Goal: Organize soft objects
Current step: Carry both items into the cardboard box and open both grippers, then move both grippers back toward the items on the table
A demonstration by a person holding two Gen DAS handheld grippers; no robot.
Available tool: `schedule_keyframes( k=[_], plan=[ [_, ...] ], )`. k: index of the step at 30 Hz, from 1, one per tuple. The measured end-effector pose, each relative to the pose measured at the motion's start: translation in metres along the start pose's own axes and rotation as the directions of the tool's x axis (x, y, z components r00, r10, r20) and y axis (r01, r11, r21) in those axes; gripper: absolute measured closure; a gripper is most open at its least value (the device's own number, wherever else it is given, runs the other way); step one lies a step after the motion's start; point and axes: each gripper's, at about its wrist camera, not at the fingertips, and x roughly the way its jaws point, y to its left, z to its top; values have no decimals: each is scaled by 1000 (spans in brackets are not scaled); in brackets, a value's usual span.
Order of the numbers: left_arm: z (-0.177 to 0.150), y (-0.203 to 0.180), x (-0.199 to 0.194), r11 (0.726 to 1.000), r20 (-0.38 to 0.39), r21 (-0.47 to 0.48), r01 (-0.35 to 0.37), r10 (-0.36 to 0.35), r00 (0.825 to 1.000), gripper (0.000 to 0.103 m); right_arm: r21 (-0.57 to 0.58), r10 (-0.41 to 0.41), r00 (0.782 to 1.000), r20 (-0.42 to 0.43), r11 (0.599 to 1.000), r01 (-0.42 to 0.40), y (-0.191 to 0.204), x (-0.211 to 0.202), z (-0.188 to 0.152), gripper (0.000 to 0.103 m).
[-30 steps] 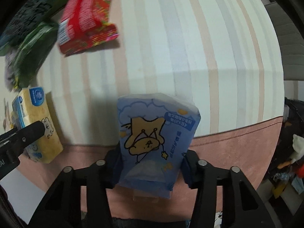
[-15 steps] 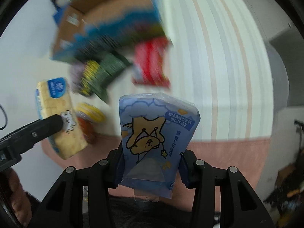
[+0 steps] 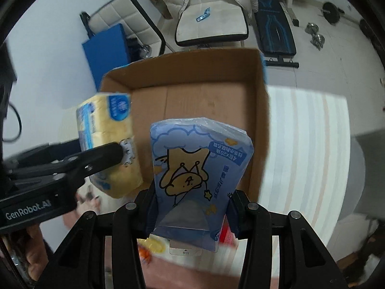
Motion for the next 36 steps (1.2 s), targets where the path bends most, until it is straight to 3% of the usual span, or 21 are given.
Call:
schedule_keyframes(
  k=[4,8,16,19,22,25,27,30,33,36],
  plan=[
    [38,12,43,997,-132,-19,68,-70,989,44,8,-21,998,-59,1000,21,-1,46,45,54],
    [59,18,71,999,-155,-7,44,-45,987,44,-22,-85,993,-83,996,84,-1,72,62,54],
    [79,21,98,995,-221,16,97,-91,971,42,-52,-161,978,-129,987,155,-9,108,85,51],
    [81,22,99,995,-243,5,104,-99,965,42,-54,-167,976,-137,985,161,-12,114,90,39],
    [77,23,96,995,-253,-1,103,-100,962,42,-80,-186,972,-146,981,175,-8,116,91,33],
    [73,22,87,997,-237,25,72,-64,969,38,-84,-210,968,-140,976,199,-7,111,91,24],
    [70,22,78,998,-215,34,58,-49,975,22,-79,-223,965,-138,974,213,-5,105,88,16],
    [63,23,60,998,-168,36,43,-36,985,6,-67,-219,967,-132,975,212,-2,89,81,13],
    [52,24,38,999,-105,27,22,-20,994,2,-69,-221,970,-101,974,215,5,70,70,0],
    [34,25,12,1000,-40,26,9,-8,999,1,-68,-208,977,-49,977,204,13,49,55,0]
  ],
)
